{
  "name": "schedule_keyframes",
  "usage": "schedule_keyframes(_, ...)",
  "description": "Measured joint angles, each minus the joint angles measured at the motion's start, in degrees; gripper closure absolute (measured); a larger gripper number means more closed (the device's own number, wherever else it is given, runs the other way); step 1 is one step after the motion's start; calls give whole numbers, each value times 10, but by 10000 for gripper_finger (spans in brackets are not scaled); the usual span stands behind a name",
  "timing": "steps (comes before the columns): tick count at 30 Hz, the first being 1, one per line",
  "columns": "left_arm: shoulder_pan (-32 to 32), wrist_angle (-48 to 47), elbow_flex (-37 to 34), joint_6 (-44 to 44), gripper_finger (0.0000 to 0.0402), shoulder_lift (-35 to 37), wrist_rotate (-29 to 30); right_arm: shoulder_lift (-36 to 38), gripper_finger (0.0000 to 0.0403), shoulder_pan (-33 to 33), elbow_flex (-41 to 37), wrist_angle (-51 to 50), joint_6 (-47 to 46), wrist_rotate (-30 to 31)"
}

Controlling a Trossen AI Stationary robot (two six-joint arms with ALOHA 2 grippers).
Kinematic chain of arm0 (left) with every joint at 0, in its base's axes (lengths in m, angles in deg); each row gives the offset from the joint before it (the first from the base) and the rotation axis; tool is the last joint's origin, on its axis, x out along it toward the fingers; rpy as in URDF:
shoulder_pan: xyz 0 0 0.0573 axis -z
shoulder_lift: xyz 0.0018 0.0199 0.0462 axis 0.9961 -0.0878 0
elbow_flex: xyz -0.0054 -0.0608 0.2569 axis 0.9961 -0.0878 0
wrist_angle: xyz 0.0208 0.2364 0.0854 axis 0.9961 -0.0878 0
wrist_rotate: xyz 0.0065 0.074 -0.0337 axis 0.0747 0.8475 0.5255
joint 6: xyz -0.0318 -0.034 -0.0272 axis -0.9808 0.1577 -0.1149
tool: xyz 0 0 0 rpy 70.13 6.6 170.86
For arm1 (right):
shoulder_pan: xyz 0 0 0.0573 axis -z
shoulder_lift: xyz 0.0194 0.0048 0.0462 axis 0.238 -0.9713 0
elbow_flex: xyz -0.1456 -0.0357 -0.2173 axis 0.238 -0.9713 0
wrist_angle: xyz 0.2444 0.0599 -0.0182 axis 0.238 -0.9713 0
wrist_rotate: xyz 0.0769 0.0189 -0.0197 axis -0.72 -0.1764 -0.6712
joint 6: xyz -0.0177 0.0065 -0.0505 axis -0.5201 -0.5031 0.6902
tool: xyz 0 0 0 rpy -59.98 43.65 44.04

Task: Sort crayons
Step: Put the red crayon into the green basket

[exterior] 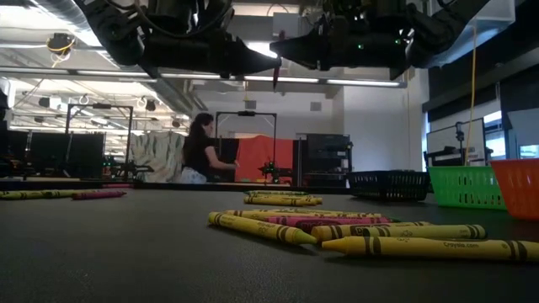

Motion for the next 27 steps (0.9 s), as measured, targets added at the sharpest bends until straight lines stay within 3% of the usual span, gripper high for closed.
schedule_keyframes(4, 0, -1, 0, -7, 372, 0, 11, 20, 370, 0, 0, -38, 0, 23)
schedule_keyframes(9, 0, -25, 0, -13, 316, 0, 34, 58, 389, 1, 0, -111, -1, 81)
schedule_keyframes(16, -6, -65, 0, -12, 278, 0, 130, 132, 367, 1, 0, -288, -18, 250)
schedule_keyframes(22, -22, -72, 0, -13, 277, 0, 175, 176, 386, 13, 0, -462, -65, 405)
schedule_keyframes(27, -24, -72, 0, -13, 277, 0, 174, 179, 378, 75, -1, -561, -126, 392)
